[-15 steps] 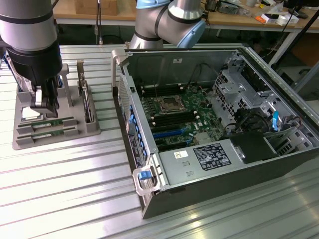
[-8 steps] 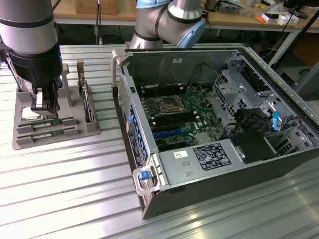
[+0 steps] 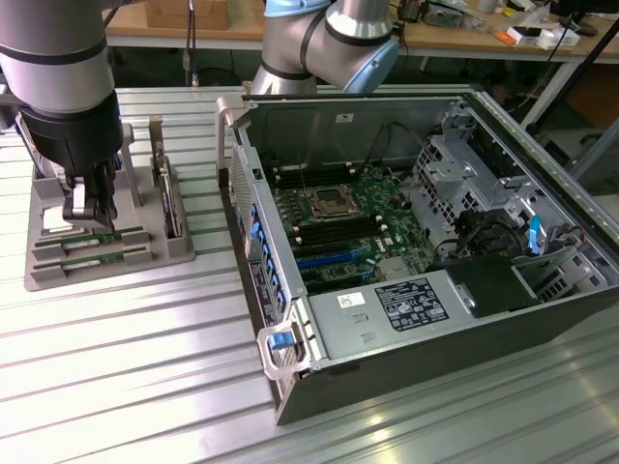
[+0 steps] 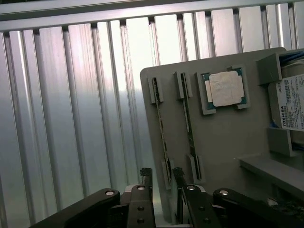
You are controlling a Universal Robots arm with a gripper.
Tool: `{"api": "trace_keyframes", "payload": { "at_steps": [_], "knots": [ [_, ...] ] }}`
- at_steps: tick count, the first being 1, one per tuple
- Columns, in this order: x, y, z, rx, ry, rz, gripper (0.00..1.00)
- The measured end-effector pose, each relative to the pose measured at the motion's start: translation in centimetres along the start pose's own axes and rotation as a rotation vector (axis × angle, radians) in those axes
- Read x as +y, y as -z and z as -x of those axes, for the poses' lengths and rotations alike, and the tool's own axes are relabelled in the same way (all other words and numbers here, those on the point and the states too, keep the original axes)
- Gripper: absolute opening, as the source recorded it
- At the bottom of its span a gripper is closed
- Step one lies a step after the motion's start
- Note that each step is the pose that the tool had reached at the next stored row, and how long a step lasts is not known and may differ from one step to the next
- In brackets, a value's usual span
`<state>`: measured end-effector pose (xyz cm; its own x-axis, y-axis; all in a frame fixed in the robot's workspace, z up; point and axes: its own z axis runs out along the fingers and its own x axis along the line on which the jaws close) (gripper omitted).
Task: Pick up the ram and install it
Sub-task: 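Pick up the ram and move it above insertion slot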
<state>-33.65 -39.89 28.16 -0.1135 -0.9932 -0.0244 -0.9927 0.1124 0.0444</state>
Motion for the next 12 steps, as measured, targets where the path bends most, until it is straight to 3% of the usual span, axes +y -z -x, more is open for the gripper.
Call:
{"api": "trace_keyframes", "payload": {
  "at_steps": [12],
  "knots": [
    [-0.04, -0.99, -0.02, -0.0001, 0.0, -0.0001, 0.3]
  ]
}}
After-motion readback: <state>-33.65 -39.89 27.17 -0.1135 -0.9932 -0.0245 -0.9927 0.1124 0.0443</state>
